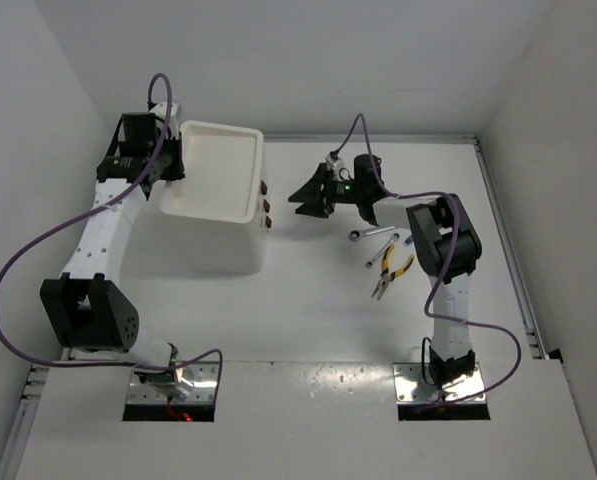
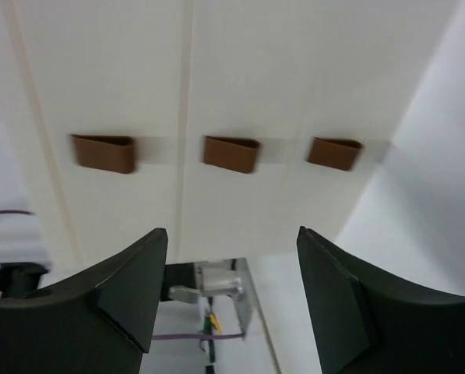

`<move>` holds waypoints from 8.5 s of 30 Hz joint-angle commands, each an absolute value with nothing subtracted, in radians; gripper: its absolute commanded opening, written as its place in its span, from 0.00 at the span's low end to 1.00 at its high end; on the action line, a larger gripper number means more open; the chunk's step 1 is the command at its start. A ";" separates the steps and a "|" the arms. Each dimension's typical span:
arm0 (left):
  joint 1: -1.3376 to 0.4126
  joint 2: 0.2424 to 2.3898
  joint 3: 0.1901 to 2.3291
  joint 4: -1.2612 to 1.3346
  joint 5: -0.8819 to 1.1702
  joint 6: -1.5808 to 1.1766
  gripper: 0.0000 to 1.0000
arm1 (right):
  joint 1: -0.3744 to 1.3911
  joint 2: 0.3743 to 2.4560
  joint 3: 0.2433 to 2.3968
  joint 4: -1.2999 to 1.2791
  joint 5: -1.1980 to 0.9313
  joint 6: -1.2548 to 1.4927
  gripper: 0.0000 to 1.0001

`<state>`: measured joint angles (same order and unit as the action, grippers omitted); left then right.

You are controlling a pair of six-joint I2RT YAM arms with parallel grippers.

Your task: Sort the tools into containers

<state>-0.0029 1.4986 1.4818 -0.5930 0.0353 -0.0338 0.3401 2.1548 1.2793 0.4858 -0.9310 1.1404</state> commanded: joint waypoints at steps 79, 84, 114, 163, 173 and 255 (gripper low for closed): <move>0.057 1.520 1.476 -0.696 0.198 -0.040 0.00 | 0.310 2.169 1.059 1.275 -0.949 1.726 0.00; 0.057 1.520 1.476 -0.696 0.198 -0.049 0.00 | 0.278 2.160 1.026 1.284 -0.959 1.726 0.00; 0.057 1.520 1.485 -0.678 0.198 -0.058 0.06 | 0.230 2.122 0.988 1.253 -1.025 1.701 0.51; 0.057 1.173 1.560 -0.650 -0.026 -0.054 1.00 | -0.049 1.641 1.074 -0.908 -0.156 0.342 0.44; 0.057 1.173 1.551 -0.641 -0.037 -0.044 1.00 | -0.117 1.684 1.095 -0.782 -0.164 0.339 0.43; 0.057 1.192 1.456 -0.572 0.011 -0.140 1.00 | 0.360 1.686 1.485 -0.460 -0.552 0.630 0.00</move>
<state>0.0521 1.2304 1.4460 -0.6113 0.0086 -0.1177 0.2859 1.6520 1.4025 -0.5495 -0.5087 0.5278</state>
